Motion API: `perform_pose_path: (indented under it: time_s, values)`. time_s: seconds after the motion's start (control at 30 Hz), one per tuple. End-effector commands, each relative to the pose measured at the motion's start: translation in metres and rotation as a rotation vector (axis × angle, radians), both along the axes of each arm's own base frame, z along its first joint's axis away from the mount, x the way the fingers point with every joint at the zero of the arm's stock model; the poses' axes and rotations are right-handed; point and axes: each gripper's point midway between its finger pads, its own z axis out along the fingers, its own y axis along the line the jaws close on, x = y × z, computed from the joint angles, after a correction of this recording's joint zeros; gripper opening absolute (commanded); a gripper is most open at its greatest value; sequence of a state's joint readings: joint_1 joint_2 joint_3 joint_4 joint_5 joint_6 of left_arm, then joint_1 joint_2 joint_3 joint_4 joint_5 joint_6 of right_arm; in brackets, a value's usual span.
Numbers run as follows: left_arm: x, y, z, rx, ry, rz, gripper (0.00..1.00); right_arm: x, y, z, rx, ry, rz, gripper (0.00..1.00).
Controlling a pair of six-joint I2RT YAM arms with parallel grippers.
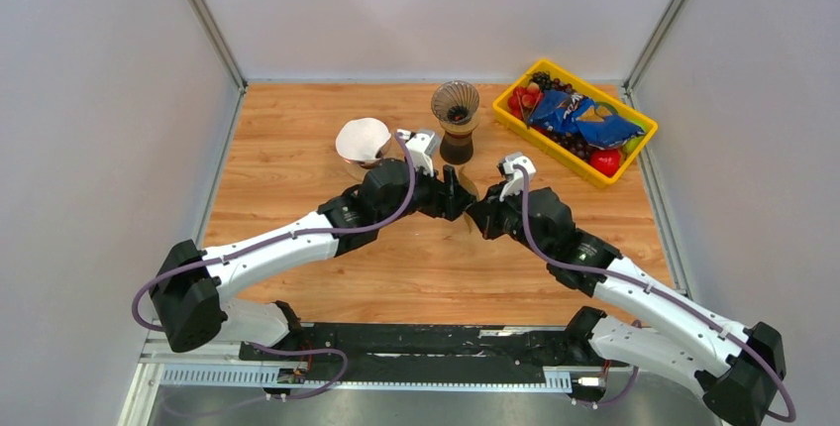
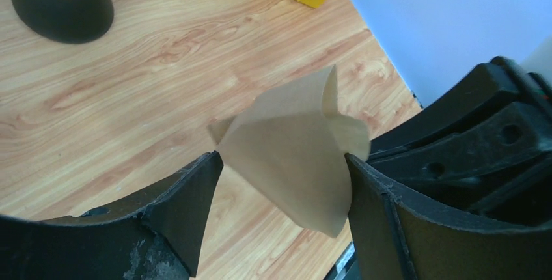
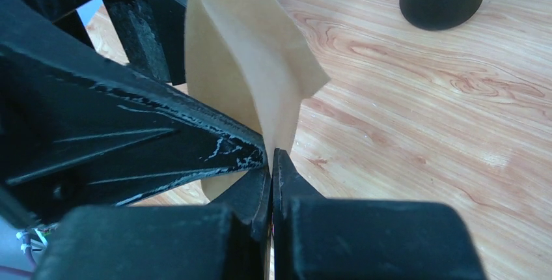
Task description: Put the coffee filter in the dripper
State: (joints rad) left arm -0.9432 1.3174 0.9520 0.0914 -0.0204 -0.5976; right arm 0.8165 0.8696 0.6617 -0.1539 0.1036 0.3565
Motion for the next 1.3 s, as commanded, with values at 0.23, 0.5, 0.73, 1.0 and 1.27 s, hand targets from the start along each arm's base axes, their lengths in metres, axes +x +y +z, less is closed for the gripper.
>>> perform_pose_path:
  time_s: [0.23,0.5,0.73,1.0,1.27]
  values:
    - [0.021,0.03,-0.013,0.142,-0.013,0.192,0.74,0.004,-0.003,0.039,0.071,-0.098,-0.018,0.0]
    - [0.029,0.038,-0.013,0.147,-0.013,0.264,0.6,0.006,-0.003,0.032,0.056,-0.074,-0.031,0.0]
    - [0.024,0.032,-0.013,0.127,0.029,0.247,0.29,0.013,-0.006,0.019,0.034,-0.043,-0.081,0.0]
    - [0.024,0.039,-0.022,0.18,0.054,0.268,0.07,0.029,-0.024,0.015,0.015,-0.045,-0.227,0.0]
    - [0.026,0.047,-0.031,0.261,0.064,0.304,0.05,0.038,-0.044,0.007,-0.012,-0.035,-0.358,0.0]
